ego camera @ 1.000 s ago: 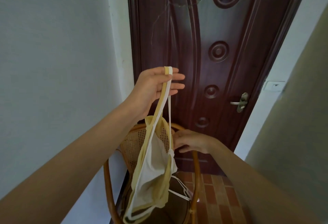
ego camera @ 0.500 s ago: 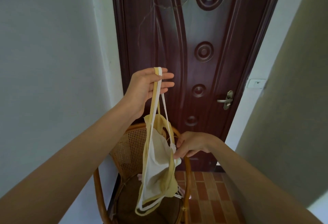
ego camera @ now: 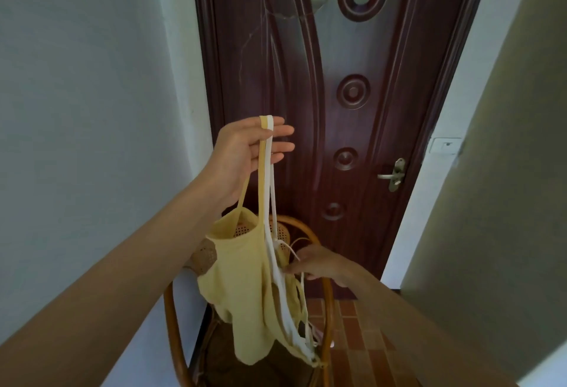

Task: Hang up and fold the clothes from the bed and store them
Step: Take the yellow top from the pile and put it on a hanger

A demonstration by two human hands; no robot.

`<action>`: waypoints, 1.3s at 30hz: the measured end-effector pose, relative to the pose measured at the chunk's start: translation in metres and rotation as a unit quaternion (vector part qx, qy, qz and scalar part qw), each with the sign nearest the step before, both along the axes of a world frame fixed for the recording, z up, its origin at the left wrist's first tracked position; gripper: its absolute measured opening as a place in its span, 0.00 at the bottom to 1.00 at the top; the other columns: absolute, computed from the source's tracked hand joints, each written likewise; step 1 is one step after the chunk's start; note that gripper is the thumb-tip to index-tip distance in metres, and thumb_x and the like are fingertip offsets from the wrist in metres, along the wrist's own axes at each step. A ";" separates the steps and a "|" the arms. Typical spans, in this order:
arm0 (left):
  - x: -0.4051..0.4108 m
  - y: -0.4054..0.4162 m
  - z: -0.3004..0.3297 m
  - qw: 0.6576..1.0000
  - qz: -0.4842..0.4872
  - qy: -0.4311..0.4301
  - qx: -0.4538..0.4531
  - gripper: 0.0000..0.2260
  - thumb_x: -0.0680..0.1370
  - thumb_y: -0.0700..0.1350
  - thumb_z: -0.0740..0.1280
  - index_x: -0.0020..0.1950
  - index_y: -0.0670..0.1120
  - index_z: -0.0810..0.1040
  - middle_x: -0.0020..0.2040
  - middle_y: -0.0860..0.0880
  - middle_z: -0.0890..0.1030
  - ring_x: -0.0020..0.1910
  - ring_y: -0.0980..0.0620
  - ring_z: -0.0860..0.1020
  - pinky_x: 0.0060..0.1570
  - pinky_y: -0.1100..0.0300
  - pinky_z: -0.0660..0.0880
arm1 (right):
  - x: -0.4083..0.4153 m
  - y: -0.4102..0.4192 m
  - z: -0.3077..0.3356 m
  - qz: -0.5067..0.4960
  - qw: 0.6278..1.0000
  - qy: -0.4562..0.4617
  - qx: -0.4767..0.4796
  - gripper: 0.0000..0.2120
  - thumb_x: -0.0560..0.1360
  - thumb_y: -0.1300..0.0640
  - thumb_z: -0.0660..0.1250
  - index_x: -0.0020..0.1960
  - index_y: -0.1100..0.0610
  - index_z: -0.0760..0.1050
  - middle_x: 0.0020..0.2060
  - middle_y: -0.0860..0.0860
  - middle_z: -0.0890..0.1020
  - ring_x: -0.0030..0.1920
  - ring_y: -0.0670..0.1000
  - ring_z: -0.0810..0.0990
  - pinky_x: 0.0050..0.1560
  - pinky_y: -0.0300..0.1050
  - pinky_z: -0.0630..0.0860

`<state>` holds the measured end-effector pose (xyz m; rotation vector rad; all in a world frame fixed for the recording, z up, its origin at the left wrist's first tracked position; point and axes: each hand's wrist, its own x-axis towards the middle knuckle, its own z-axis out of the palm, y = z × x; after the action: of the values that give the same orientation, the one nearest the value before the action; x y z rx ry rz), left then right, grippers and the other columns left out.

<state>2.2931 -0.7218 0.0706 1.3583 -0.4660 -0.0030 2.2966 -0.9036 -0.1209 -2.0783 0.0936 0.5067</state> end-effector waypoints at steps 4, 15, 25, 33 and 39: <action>0.001 0.012 0.002 1.000 0.018 0.006 -0.004 0.12 0.80 0.35 0.58 0.56 0.43 0.80 0.47 0.48 0.86 0.43 0.50 0.84 0.43 0.61 0.80 | 0.002 -0.007 0.008 -0.047 0.996 0.003 0.075 0.11 0.72 0.52 0.76 0.36 0.55 0.77 0.34 0.47 0.82 0.44 0.44 0.81 0.52 0.40 0.77; 0.010 0.048 -0.020 0.992 0.092 0.075 -0.038 0.13 0.78 0.35 0.59 0.60 0.39 0.78 0.45 0.48 0.85 0.38 0.53 0.83 0.40 0.63 0.79 | 0.012 -0.062 0.072 -0.164 0.909 -0.034 0.382 0.06 0.67 0.57 0.74 0.41 0.56 0.78 0.25 0.48 0.70 0.30 0.47 0.76 0.56 0.49 0.79; 0.013 0.040 -0.033 0.993 0.038 0.115 -0.013 0.14 0.78 0.37 0.60 0.62 0.42 0.76 0.45 0.47 0.86 0.40 0.52 0.84 0.40 0.63 0.79 | 0.005 -0.062 0.130 -0.037 0.914 -0.066 0.398 0.16 0.79 0.55 0.61 0.63 0.59 0.79 0.38 0.50 0.79 0.40 0.48 0.81 0.54 0.46 0.81; 0.009 -0.014 -0.049 0.985 -0.017 0.150 0.081 0.13 0.77 0.33 0.65 0.60 0.40 0.77 0.47 0.43 0.86 0.45 0.50 0.85 0.45 0.60 0.80 | -0.008 -0.023 0.155 0.087 0.944 -0.111 0.299 0.18 0.80 0.59 0.59 0.68 0.61 0.74 0.48 0.57 0.83 0.49 0.53 0.83 0.57 0.46 0.80; 0.009 -0.025 -0.054 0.980 -0.030 0.170 0.093 0.10 0.76 0.33 0.66 0.56 0.37 0.81 0.44 0.43 0.85 0.41 0.52 0.84 0.38 0.64 0.79 | -0.012 -0.015 0.152 0.040 0.967 -0.143 0.207 0.12 0.82 0.60 0.61 0.61 0.63 0.78 0.46 0.59 0.84 0.51 0.57 0.85 0.55 0.47 0.81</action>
<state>2.3022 -0.7467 0.0167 1.4917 -0.2197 -0.3312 2.2842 -0.9185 0.0315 -1.7258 -0.2467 0.2420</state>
